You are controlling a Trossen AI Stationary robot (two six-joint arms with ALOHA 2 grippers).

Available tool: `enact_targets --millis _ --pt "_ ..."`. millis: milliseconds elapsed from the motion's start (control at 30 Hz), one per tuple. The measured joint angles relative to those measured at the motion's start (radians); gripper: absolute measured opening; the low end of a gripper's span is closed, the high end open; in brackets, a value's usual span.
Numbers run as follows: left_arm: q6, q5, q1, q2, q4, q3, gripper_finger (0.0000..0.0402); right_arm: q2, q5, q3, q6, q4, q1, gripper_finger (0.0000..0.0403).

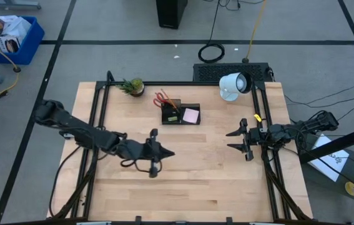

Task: Pick and place office supplies into organizer
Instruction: Return to Home Position

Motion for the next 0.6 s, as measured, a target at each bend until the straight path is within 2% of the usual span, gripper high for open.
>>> enact_targets --millis 100,167,300,367,433,600 --pt "0.06 0.015 -0.027 -0.051 -0.022 -0.02 0.0001 0.0 0.0 0.0 0.0 0.0 0.0 0.0194" --pt "0.064 -0.012 -0.042 -0.094 0.021 -0.062 0.0001 0.0 0.0 0.0 0.0 0.001 0.0 0.0194" --pt "0.113 -0.054 -0.058 -0.228 0.179 -0.251 0.0001 0.0 0.0 0.0 0.0 0.001 0.0 0.0194" --pt "0.161 -0.016 -0.052 -0.296 0.3 -0.349 0.0 0.0 0.0 0.0 0.0 0.001 0.0 0.0194" --pt "0.195 0.044 -0.043 -0.361 0.343 -0.406 0.0 0.0 0.0 0.0 0.0 -0.005 0.0 0.0194" --pt "0.188 0.056 -0.022 -0.524 0.253 -0.53 0.0 0.003 0.0 0.0 0.0 0.001 0.0 0.0194"
